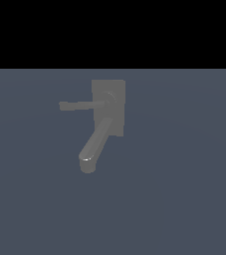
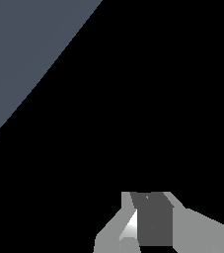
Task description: Turn on the faucet by rotating a designated handle.
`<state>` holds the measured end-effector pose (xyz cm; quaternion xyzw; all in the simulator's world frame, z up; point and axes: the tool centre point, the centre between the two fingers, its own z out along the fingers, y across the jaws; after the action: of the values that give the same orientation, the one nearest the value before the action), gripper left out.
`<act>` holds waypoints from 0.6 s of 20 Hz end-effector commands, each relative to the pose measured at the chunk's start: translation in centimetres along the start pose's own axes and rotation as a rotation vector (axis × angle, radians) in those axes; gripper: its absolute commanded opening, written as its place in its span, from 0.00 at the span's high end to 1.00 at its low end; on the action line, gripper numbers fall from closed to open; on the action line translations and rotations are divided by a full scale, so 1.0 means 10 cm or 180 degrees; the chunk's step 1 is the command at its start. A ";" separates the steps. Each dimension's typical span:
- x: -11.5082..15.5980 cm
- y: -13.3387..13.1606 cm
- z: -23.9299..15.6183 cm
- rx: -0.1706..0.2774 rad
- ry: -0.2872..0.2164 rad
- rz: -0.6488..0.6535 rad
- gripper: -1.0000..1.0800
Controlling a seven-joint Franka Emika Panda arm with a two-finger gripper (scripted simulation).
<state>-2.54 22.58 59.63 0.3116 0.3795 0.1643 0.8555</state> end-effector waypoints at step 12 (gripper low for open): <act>1.69 -0.68 -0.88 -0.0577 0.0882 -0.0903 1.00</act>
<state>1.70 29.70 44.09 0.1669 0.4991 0.1273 0.8407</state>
